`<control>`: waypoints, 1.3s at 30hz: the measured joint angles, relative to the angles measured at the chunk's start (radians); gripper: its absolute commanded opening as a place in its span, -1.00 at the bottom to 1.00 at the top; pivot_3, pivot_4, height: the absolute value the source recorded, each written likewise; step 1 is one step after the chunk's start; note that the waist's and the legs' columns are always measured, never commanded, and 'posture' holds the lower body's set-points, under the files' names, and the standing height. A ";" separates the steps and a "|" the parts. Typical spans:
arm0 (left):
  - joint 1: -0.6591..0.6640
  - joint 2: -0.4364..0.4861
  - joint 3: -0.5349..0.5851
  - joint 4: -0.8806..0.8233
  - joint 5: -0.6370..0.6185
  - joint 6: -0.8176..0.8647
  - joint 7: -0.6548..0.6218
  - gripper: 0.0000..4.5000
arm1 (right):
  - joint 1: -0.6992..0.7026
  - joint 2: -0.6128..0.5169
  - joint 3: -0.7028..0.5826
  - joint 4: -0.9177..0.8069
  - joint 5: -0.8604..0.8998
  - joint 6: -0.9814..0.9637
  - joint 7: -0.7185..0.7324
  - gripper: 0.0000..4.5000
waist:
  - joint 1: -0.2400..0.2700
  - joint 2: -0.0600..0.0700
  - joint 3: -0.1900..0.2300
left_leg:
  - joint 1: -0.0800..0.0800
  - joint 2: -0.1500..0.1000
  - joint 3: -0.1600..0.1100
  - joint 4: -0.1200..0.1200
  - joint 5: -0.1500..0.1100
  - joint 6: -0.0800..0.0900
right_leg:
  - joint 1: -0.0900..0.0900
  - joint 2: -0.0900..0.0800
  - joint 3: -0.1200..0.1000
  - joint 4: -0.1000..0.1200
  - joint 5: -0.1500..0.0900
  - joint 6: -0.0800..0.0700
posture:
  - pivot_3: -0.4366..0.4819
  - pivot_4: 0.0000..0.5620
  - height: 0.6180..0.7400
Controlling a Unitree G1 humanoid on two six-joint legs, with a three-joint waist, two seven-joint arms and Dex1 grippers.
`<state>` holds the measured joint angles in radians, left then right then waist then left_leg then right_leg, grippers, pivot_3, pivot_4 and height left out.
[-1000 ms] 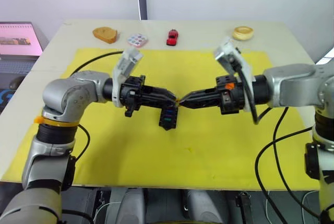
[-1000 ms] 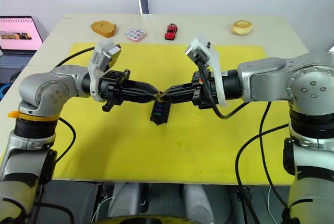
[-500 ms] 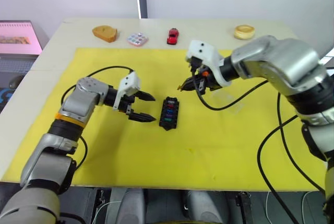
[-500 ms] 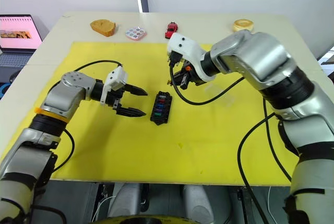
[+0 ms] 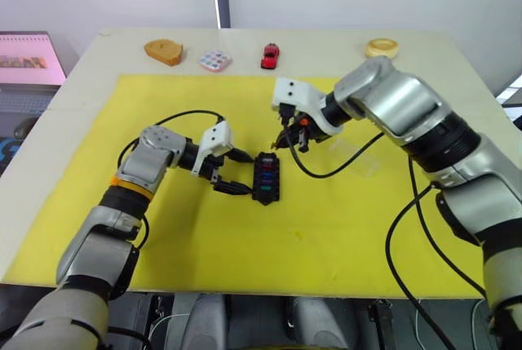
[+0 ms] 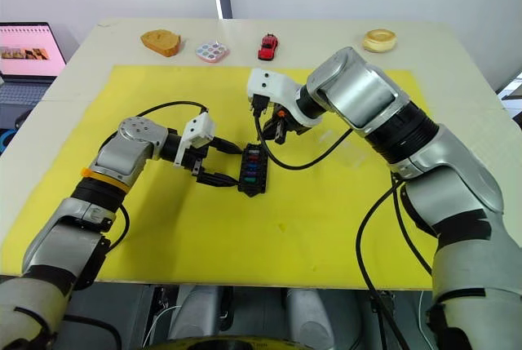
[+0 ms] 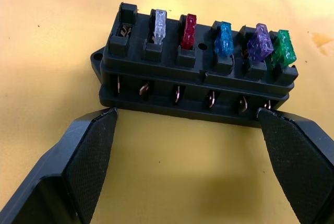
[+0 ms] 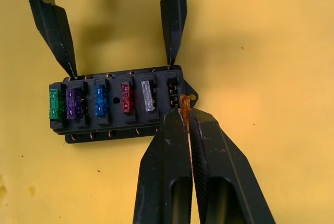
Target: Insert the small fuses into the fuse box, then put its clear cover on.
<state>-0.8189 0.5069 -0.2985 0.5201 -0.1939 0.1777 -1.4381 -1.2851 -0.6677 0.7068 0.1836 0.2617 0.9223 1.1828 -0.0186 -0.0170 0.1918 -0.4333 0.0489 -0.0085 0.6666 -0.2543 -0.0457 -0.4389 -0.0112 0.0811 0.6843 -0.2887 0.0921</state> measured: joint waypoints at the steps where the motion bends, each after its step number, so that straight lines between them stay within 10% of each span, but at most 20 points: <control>1: 0.002 0.000 0.000 -0.006 0.003 -0.001 -0.001 0.99 | 0.000 0.007 -0.004 0.000 -0.008 0.001 0.006 -1.00 | 0.000 0.000 0.000 | 0.000 0.000 0.000 0.000 0.000 0.000 | 0.000 0.000 0.000 0.000 0.000 0.000 | -0.05 -0.47 1.00; 39: 0.030 0.008 0.002 -0.071 0.008 0.013 -0.025 0.99 | 0.027 0.104 -0.005 0.030 -0.221 -0.058 0.117 -1.00 | -0.002 0.000 0.000 | 0.000 0.000 -0.001 0.001 0.000 -0.001 | 0.000 0.000 0.000 0.002 0.000 0.000 | -0.05 -0.47 1.00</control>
<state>-0.7893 0.5148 -0.2966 0.4492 -0.1858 0.1911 -1.4634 -1.2576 -0.5635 0.7018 0.2133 0.0405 0.8645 1.2994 -0.0202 -0.0169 0.1918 -0.4330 0.0487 -0.0091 0.6671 -0.2539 -0.0465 -0.4388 -0.0113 0.0806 0.6860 -0.2886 0.0920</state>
